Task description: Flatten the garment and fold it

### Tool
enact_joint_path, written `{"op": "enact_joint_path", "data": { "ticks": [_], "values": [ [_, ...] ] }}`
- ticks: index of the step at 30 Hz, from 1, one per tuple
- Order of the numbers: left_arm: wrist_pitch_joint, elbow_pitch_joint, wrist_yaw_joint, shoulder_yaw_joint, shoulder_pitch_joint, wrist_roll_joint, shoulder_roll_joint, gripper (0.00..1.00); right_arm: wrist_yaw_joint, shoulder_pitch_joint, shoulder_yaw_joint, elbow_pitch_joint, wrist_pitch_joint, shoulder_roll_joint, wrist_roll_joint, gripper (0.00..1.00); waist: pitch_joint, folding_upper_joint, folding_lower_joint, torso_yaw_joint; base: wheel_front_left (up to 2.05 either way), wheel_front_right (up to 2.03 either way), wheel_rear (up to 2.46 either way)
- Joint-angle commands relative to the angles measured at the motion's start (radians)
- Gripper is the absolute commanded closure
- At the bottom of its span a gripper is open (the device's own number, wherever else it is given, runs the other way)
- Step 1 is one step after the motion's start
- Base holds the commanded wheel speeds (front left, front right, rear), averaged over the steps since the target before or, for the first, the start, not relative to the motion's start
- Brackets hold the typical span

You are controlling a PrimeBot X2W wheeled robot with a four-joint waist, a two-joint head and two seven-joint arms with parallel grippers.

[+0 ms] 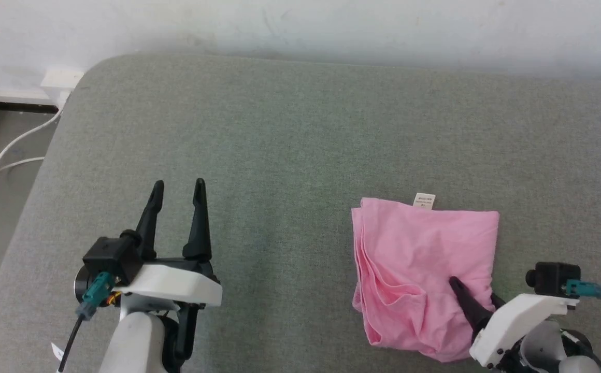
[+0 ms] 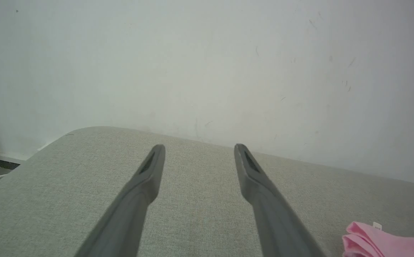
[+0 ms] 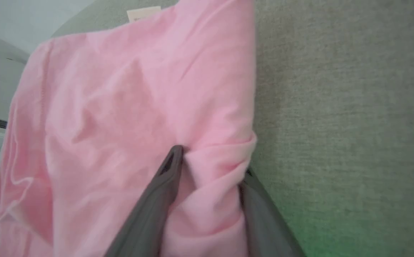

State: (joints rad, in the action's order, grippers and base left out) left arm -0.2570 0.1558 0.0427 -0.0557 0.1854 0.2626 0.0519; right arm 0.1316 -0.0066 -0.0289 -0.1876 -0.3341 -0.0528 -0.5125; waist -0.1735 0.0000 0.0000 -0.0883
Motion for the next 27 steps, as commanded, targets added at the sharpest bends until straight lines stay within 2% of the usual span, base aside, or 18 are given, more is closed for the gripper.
{"op": "enact_joint_path", "data": {
  "ticks": [1, 3, 7, 12, 15, 18, 25, 27],
  "values": [
    [-0.005, 0.001, -0.001, -0.001, 0.000, 0.002, -0.002, 0.00, -0.001, -0.009, 0.008, -0.016, -0.024, 0.003, 0.024, 1.00, 0.000, 0.0000, 0.0000, 0.001, 0.00, 0.00, 0.00],
    [-0.005, -0.001, -0.004, 0.000, -0.001, 0.002, -0.002, 0.00, -0.001, -0.024, 0.018, -0.008, -0.053, 0.003, 0.060, 1.00, 0.000, 0.0000, 0.0000, 0.007, 0.00, 0.00, 0.00],
    [-0.005, -0.014, -0.006, 0.018, -0.009, -0.008, -0.002, 0.00, -0.001, -0.092, 0.085, 0.053, -0.118, -0.018, 0.246, 1.00, -0.011, 0.0000, 0.0000, 0.054, 0.00, 0.00, 0.00],
    [-0.005, -0.047, 0.000, 0.056, -0.011, -0.036, -0.001, 0.00, -0.001, -0.242, 0.274, 0.100, -0.182, -0.143, 0.367, 1.00, -0.043, 0.0000, 0.0000, 0.168, 0.00, 0.00, 0.00],
    [-0.005, -0.072, 0.010, 0.067, 0.003, -0.052, 0.000, 0.00, -0.001, -0.342, 0.367, 0.092, -0.202, -0.223, 0.380, 1.00, -0.075, 0.0000, 0.0000, 0.245, 0.00, 0.00, 0.00],
    [-0.005, -0.093, 0.024, 0.061, 0.036, -0.072, 0.002, 0.00, -0.001, -0.423, 0.416, 0.064, -0.194, -0.302, 0.378, 1.00, -0.115, 0.0000, 0.0000, 0.309, 0.00, 0.00, 0.00],
    [-0.005, -0.130, 0.041, 0.051, 0.105, -0.116, 0.030, 0.00, -0.001, -0.548, 0.402, -0.072, -0.146, -0.450, 0.349, 1.00, -0.227, 0.0000, 0.0000, 0.447, 0.00, 0.00, 0.00],
    [-0.005, -0.132, 0.043, 0.050, 0.110, -0.122, 0.040, 0.00, -0.001, -0.564, 0.395, -0.103, -0.133, -0.465, 0.346, 1.00, -0.243, 0.0000, 0.0000, 0.465, 0.00, 0.00, 0.00]
  ]
}}
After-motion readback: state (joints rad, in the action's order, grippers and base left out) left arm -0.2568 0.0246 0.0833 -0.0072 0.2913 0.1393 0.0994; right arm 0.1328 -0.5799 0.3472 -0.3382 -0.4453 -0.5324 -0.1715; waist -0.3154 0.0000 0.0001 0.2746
